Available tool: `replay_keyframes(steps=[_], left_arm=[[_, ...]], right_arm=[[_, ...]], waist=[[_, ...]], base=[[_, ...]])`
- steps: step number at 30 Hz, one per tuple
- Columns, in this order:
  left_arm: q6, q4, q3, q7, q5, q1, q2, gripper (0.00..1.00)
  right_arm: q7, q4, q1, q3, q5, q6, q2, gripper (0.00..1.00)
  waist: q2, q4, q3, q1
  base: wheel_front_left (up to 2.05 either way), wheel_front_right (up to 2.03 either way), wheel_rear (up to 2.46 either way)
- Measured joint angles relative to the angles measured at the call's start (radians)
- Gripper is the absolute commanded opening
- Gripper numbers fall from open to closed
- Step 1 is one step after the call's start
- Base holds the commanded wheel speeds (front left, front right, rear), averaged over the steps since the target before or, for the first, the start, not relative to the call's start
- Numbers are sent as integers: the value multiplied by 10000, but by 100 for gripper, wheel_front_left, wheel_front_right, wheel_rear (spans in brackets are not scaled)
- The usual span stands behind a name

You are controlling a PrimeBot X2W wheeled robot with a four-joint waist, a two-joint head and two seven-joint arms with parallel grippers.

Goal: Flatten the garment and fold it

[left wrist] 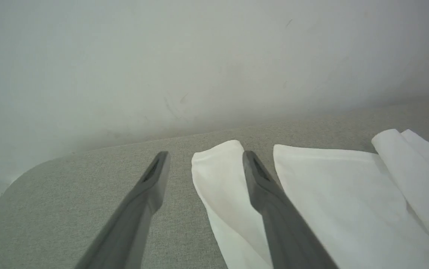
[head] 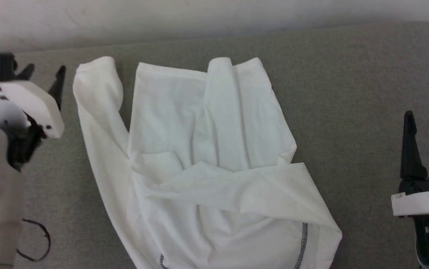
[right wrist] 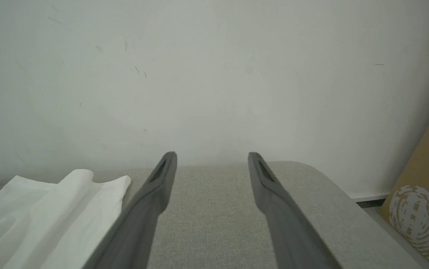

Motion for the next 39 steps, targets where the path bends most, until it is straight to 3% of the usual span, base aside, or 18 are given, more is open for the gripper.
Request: replay_keyframes(steps=[4,9,14,18,23,24,25,30,39], left_arm=[[-12,943,-600,1321,-397,-1414,918,100],[-12,1822,-1237,2554,-968,-2238,1563,100],[-12,2366,-1611,2819,-1166,-2581,2034,100],[-58,2828,-2217,2905,-481,-2623,2604,100],[-56,3333,-2067,2909,-790,-2978,2614,100],[-54,3400,-2059,2995,-949,-2994,2587,73],[-54,3400,-2090,3074,-1118,-3003,2564,0],[-71,3273,-2431,2811,-1691,-2884,2535,0],[192,4077,-2140,174,-1728,-1609,2755,0]], right_arm=[[-58,-2,-81,194,288,0,10,100],[-293,178,-203,416,479,0,13,100],[-447,399,-228,476,504,2,12,100],[-483,535,-248,518,472,2,13,100],[-556,633,-404,146,449,4,13,100],[-556,633,-429,140,437,4,13,100],[-554,631,-437,146,403,4,15,100],[-523,646,-444,82,236,4,19,100],[-198,828,-281,113,-75,4,17,100]], waist=[[1,-425,706,1],[0,-973,1450,0],[2,-1478,1984,-2],[2,-1756,2309,-3],[2,-1920,2537,-4],[2,-1916,2551,-4],[2,-1900,2554,-4],[2,-1741,2447,-3],[2,-1338,1475,-3]], base=[[0,0,0],[0,0,0],[0,0,0],[0,0,0],[0,0,0],[0,0,0],[0,0,0],[0,0,0],[0,0,0]])
